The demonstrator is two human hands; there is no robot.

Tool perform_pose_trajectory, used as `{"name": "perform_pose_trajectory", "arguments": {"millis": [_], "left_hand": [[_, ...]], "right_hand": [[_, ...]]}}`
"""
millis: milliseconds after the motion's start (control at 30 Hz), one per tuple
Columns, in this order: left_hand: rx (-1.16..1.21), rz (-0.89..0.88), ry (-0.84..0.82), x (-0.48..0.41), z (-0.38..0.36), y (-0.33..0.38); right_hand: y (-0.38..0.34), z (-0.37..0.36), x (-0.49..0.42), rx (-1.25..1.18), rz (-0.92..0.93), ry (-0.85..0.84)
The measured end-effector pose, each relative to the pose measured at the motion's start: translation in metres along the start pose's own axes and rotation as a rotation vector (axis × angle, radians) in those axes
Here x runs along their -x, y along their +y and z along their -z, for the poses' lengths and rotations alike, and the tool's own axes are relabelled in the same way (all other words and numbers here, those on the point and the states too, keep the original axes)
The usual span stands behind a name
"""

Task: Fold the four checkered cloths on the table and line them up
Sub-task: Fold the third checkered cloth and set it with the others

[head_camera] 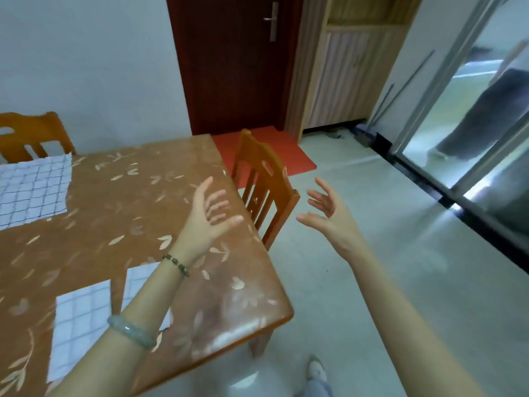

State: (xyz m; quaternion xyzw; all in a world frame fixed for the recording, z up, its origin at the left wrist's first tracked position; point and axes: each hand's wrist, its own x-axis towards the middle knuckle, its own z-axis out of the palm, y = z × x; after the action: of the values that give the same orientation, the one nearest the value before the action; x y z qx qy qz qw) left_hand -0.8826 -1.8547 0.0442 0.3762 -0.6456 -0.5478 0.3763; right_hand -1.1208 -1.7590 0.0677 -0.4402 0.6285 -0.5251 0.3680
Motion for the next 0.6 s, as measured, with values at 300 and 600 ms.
{"name": "perform_pose_trajectory", "arguments": {"millis": [300,600], "left_hand": [[-0.037,-0.032,-0.025,-0.075,-0.135,0.002],[-0.074,-0.001,0.054,-0.146,-0.261,0.002]], "right_hand": [[0.032,0.134,-0.055,-0.027,-0.013,0.019],[0.058,0.265,-0.129,-0.047,-0.015,-0.075]]}}
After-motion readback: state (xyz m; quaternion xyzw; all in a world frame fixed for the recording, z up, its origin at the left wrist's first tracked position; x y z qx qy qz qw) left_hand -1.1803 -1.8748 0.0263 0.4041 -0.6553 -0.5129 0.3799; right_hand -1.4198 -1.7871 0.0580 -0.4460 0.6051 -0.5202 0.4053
